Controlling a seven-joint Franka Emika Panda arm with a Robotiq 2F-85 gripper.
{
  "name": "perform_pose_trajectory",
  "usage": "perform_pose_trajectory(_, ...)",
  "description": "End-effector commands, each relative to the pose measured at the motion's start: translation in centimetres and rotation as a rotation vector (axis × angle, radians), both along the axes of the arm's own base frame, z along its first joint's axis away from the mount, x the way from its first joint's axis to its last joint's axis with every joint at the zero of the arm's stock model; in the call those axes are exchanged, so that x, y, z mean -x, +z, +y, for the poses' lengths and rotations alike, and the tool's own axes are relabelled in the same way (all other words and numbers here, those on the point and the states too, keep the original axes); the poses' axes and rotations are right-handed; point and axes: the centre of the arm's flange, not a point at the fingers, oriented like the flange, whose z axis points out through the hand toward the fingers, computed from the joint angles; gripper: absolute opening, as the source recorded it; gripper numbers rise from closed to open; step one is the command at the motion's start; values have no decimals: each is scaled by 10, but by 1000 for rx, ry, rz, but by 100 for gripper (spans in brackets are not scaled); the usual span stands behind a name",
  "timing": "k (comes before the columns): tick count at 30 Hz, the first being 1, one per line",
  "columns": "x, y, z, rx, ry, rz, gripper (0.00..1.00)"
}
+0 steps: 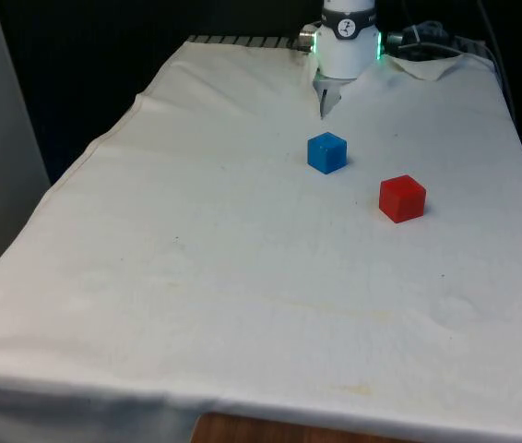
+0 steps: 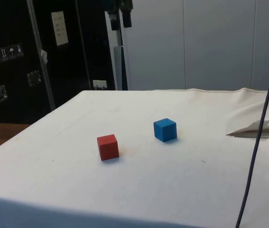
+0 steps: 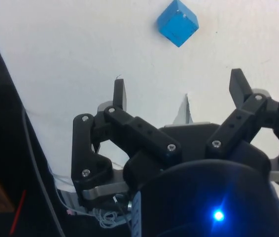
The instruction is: Stack the two cubes.
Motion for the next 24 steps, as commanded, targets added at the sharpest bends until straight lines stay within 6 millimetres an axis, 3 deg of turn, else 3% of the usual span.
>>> perform_pose_trajectory(1, 3, -1, 0, 7, -3, -14, 100)
perform_pose_trajectory(24, 26, -45, -1, 25, -29, -17, 100)
